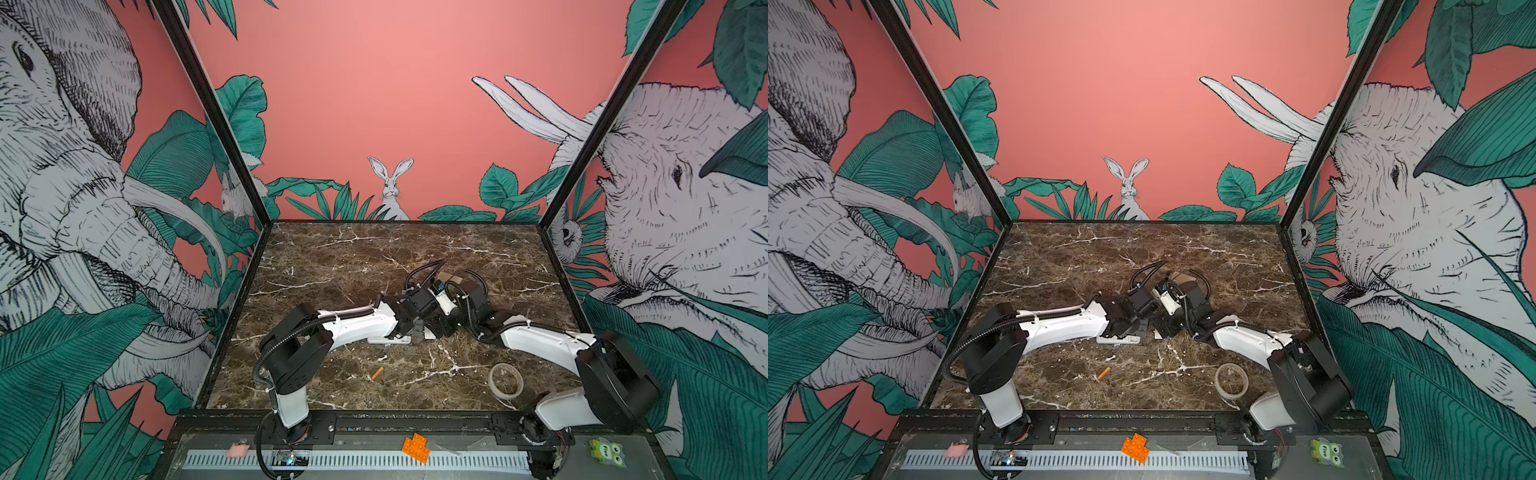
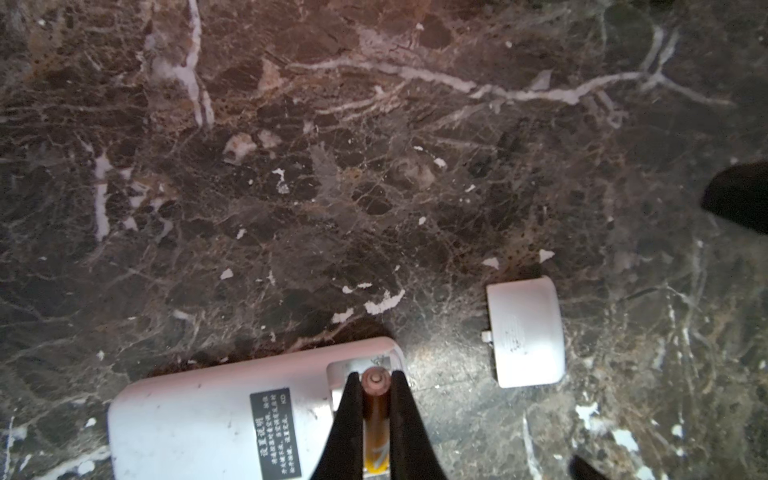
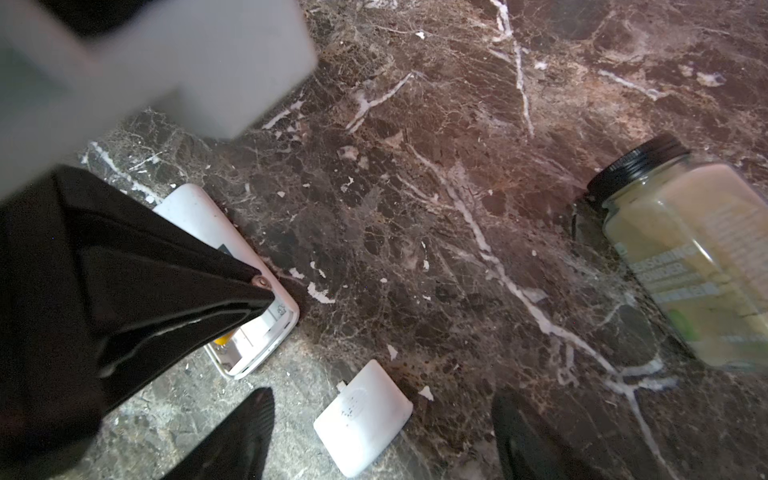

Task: Load the batteries into the remote control
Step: 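Lower the battery into the open compartment with the left gripper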

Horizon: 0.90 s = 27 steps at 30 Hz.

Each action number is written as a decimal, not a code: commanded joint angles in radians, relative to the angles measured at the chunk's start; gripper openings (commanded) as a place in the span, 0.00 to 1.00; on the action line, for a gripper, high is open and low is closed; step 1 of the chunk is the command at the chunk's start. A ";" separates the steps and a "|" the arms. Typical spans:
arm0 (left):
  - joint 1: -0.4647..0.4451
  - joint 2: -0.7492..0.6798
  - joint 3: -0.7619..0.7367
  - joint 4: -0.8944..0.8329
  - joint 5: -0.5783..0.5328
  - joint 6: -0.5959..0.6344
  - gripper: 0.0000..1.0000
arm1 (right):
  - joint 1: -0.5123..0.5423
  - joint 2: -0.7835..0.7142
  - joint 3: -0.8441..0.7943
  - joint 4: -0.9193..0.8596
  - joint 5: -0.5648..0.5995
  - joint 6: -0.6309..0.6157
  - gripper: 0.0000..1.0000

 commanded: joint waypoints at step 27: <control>0.008 0.007 -0.044 0.024 -0.019 -0.061 0.00 | -0.009 0.005 -0.006 0.020 -0.010 0.005 0.81</control>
